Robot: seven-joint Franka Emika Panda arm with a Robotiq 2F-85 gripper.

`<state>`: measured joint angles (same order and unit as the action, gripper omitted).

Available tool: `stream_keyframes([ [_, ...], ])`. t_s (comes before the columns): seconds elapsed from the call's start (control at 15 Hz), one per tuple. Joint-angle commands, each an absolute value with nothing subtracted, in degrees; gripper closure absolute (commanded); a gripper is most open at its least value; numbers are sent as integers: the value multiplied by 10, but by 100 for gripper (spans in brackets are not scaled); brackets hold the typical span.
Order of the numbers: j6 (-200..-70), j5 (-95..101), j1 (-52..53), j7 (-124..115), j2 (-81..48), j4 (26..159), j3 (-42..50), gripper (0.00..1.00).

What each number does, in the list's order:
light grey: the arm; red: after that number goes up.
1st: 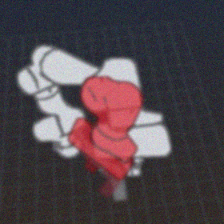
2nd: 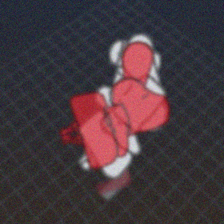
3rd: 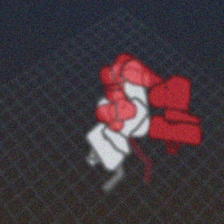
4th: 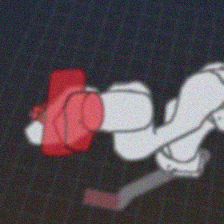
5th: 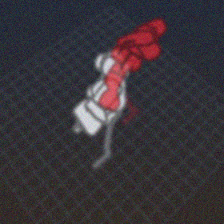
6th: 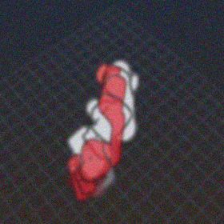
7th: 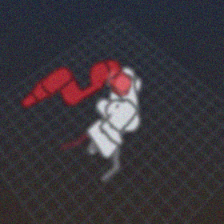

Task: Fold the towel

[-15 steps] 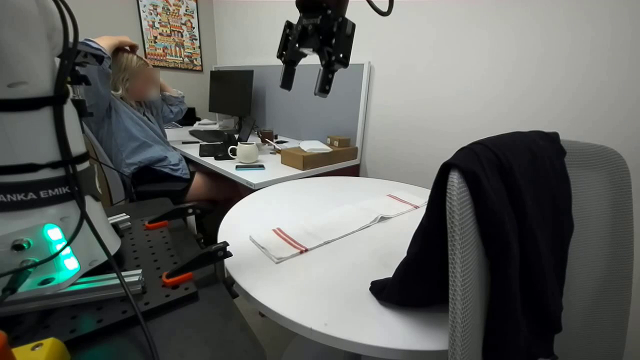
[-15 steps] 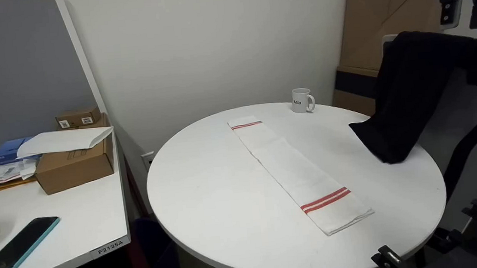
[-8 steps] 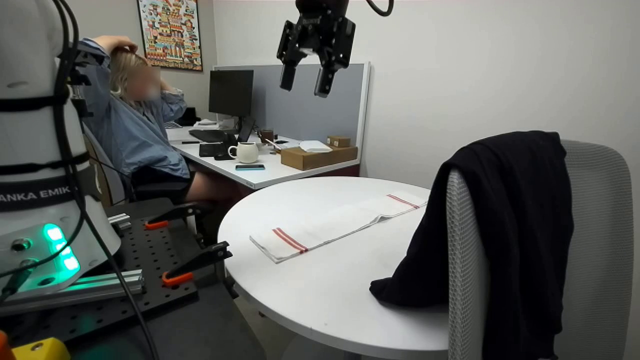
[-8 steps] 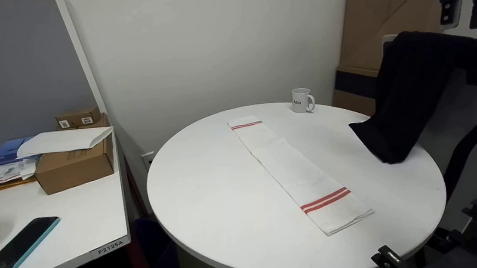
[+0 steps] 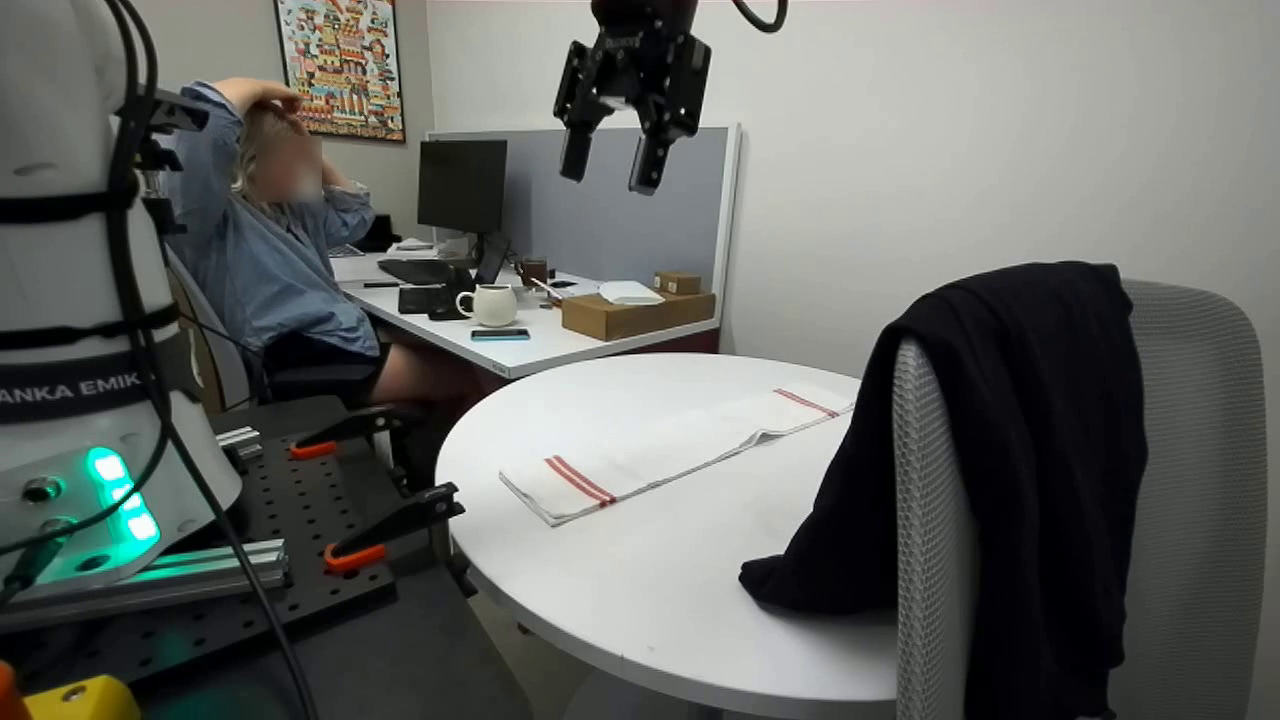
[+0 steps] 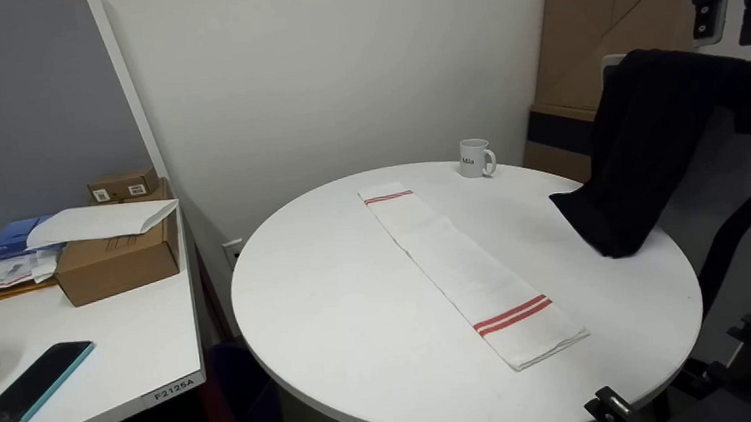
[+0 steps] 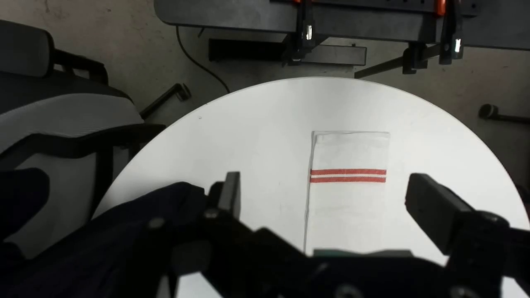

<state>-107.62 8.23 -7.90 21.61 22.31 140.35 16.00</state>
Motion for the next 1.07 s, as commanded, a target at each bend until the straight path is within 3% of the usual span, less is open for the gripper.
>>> stream_keyframes([
  [0.0, -1075, 80, -85, 218, 222, 1402, 154, 0],
  [0.53, -1121, -66, -90, 72, 220, 1453, 146, 0],
  [1.0, -1286, -144, -96, -104, 198, 1533, 106, 0],
])
